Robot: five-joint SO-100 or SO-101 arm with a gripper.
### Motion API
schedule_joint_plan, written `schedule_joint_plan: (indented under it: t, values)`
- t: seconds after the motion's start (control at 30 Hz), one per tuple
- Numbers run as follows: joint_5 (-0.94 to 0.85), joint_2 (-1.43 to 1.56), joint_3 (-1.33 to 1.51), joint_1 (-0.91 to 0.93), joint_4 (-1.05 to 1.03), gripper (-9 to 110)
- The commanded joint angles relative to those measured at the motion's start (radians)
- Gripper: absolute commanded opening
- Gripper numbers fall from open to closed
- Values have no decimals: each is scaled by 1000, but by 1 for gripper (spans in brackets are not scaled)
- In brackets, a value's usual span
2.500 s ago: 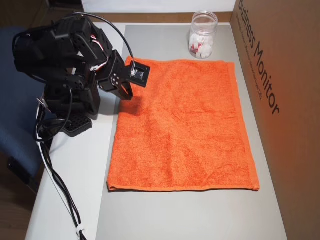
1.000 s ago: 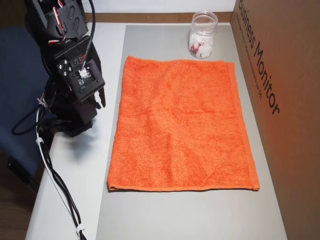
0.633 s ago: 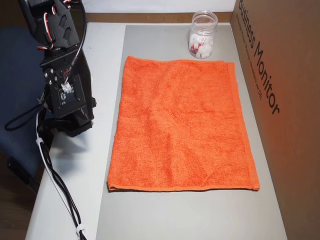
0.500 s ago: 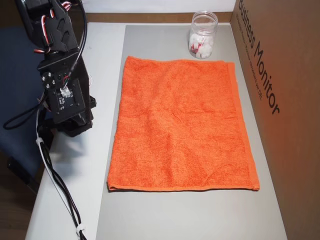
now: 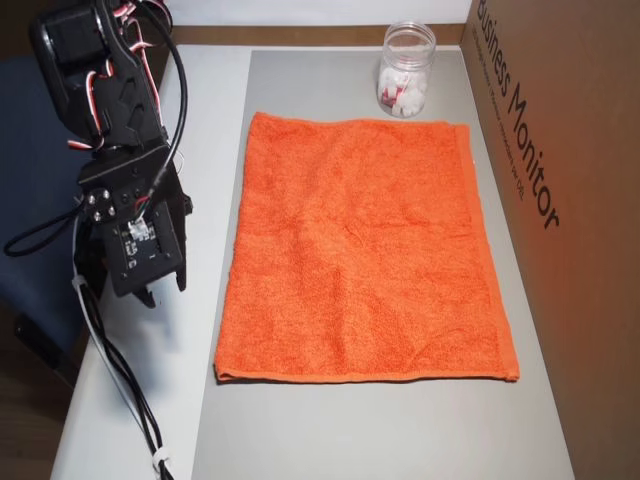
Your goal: Fold the blanket.
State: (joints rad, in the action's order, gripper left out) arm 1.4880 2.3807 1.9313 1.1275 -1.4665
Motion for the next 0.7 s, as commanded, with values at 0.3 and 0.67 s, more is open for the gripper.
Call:
schedule_joint_plan:
  t: [0.3,0.67]
  values:
    - [6,0,127,0,120,23]
    - [-6,-2,308,-25,350,23]
